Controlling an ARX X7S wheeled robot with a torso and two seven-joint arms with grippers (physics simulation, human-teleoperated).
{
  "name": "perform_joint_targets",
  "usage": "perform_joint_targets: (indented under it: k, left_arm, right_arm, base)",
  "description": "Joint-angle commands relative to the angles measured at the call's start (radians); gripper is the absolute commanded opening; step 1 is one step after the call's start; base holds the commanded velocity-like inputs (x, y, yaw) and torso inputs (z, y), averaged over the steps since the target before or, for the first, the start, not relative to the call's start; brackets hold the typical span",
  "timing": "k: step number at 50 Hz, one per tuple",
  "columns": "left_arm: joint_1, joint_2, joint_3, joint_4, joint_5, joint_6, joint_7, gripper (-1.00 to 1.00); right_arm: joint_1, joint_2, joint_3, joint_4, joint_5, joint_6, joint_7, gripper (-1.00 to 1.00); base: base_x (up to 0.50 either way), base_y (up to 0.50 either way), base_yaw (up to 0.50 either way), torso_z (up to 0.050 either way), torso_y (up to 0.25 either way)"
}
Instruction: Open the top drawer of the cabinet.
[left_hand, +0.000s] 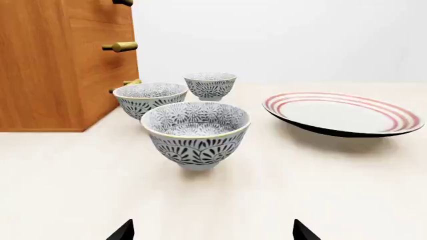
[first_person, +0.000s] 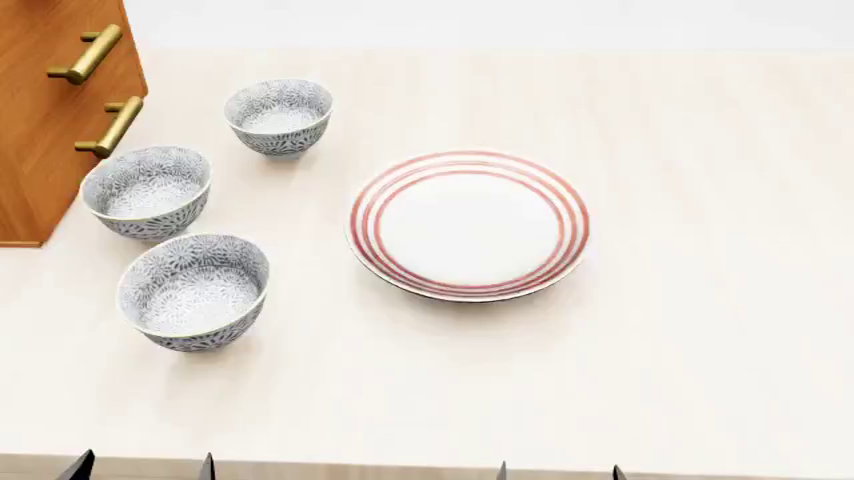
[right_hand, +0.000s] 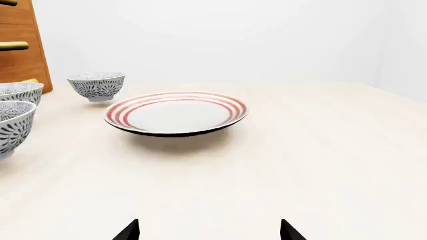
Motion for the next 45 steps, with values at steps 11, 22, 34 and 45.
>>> perform_joint_targets:
  k: [11, 22, 34, 45]
  left_arm:
    - [0.0, -0.05, 0.076, -0.006, -0.028, -0.015, -0.011, 1.0]
    - [-0.004, -0.067, 0.096, -0.007, -0.046, -0.018, -0.029, 1.0]
    - [-0.002, -0.083, 0.116, -0.004, -0.059, -0.012, -0.042, 1.0]
    - [-0.001, -0.097, 0.134, -0.001, -0.074, -0.009, -0.05, 1.0]
  right_arm:
    - [-0.004, 0.044, -0.046, 0.02, 0.07, -0.036, 0.05, 1.0]
    - [0.003, 0.064, -0.075, 0.036, 0.08, -0.039, 0.07, 1.0]
    - [0.003, 0.079, -0.094, 0.031, 0.091, -0.036, 0.089, 1.0]
    - [0.003, 0.091, -0.107, 0.031, 0.104, -0.041, 0.103, 1.0]
  base:
    - [0.0, 0.0, 0.0, 0.0, 0.0]
    - [0.0, 0.06, 0.0, 0.0, 0.0]
    - [0.0, 0.5, 0.0, 0.0, 0.0]
    - [0.0, 0.5, 0.0, 0.0, 0.0]
